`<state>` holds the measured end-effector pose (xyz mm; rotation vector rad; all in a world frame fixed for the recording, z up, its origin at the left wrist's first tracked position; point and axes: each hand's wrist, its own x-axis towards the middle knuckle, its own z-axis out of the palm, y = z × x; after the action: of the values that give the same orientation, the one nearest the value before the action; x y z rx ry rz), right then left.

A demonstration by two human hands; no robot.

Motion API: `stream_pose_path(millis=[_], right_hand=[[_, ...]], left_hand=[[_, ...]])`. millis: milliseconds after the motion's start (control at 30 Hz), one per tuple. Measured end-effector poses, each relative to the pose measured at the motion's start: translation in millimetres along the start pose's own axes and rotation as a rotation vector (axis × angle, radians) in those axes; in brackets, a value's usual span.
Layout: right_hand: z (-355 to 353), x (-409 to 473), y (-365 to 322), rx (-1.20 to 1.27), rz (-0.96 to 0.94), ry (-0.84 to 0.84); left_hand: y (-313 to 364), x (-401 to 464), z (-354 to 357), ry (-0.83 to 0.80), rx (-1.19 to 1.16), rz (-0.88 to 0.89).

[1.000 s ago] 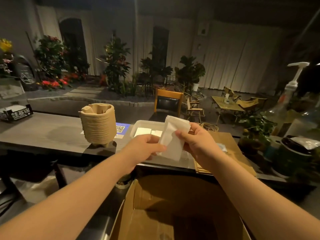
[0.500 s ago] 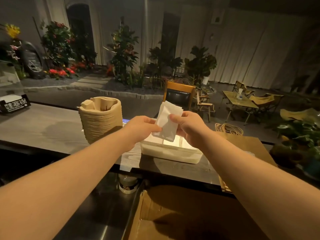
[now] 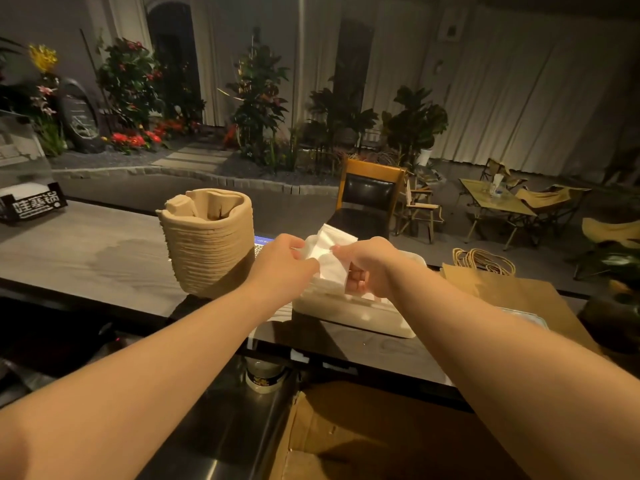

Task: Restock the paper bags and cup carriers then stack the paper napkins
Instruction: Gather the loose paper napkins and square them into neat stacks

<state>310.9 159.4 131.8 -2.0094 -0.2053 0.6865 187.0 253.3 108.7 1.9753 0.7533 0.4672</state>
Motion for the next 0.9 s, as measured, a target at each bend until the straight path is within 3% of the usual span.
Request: stream_pose_path(millis=[200,400,533,733,900], right_hand=[[8.2,7.2,5.2,-0.105,-0.07,0.042],[12.8,18.0,7.7,-0.116,-0.131,0.131],[9.3,19.2,10.1,-0.088,-0.117,0.086],[2.8,12.2,14.9,0.004,-0.087,0.074],[0.5,4.0,23.7,-0.162,-0.318,0.195]], left_hand=[[-8.0,2.1,4.1,0.044,0.063,0.072],[-9.8,6.0,5.9,0.142,0.329,0.274],[-14.8,9.6,8.1,0.08,0.269,0.225],[-17.8,8.6,11.8,0.138,0.24,0.242],[-11.8,5.8,10.9,0.146,0.233,0.249]])
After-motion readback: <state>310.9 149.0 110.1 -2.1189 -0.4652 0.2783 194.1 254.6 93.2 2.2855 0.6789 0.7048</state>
